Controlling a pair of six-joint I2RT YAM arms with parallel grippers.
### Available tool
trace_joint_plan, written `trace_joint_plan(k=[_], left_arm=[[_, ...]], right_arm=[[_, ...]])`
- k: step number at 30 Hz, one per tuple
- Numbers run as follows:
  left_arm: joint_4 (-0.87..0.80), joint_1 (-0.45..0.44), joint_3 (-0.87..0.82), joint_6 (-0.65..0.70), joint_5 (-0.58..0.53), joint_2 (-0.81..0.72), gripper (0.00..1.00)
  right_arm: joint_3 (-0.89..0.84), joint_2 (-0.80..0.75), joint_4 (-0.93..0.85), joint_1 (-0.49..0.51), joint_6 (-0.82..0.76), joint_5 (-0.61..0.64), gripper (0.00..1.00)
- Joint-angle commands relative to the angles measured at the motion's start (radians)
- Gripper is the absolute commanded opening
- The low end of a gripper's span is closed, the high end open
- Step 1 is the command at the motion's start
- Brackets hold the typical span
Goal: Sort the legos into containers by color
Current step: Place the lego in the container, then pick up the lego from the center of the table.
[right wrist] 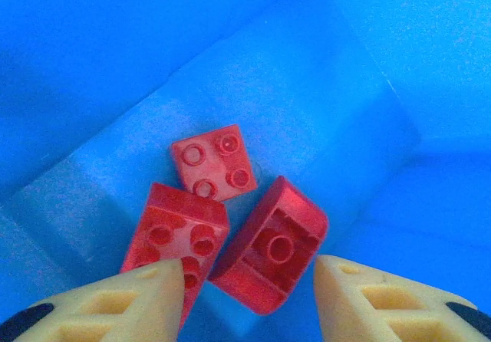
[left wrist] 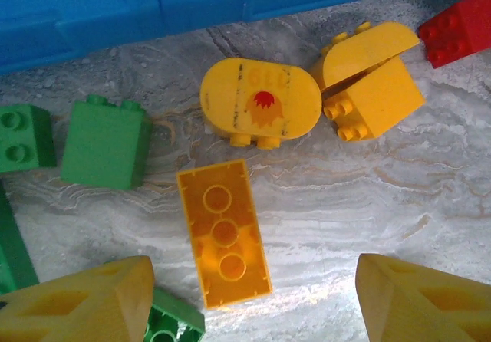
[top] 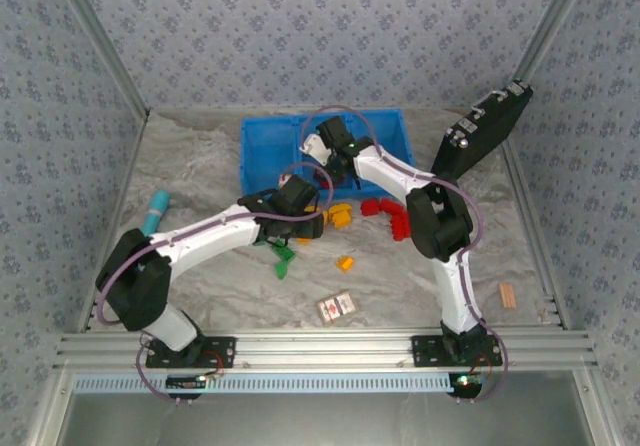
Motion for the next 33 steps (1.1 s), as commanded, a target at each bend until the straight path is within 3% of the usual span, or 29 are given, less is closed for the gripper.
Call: trace_joint_plan(k=[1, 7, 14, 20, 33], left_arm=[[-0.05, -0.012, 0.047, -0.001, -0.017, 0.046, 0.7], [-0.106, -0.025, 0.086, 0.007, -0.048, 0.116, 0.69], [-0.1, -0.034, 0.091, -0.01, -0.059, 0.176, 0.59], [-0.097, -0.034, 0.085, -0.01, -0.07, 0.21, 0.56], [-0.021, -0.016, 0.042, 0.024, -0.082, 0.233, 0.34]], right_arm=[[0.026, 0.01, 0.009, -0.015, -0.009, -0.027, 0.5], [0.017, -0.022, 0.029, -0.028, 0.006, -0.066, 0.52], [-0.032, -0.084, 0.077, -0.041, 0.006, -0.131, 0.54], [-0.073, -0.141, 0.079, -0.047, 0.005, -0.137, 0.55], [-0.519, -0.567, 0.189, -0.052, 0.083, -0.092, 0.58]])
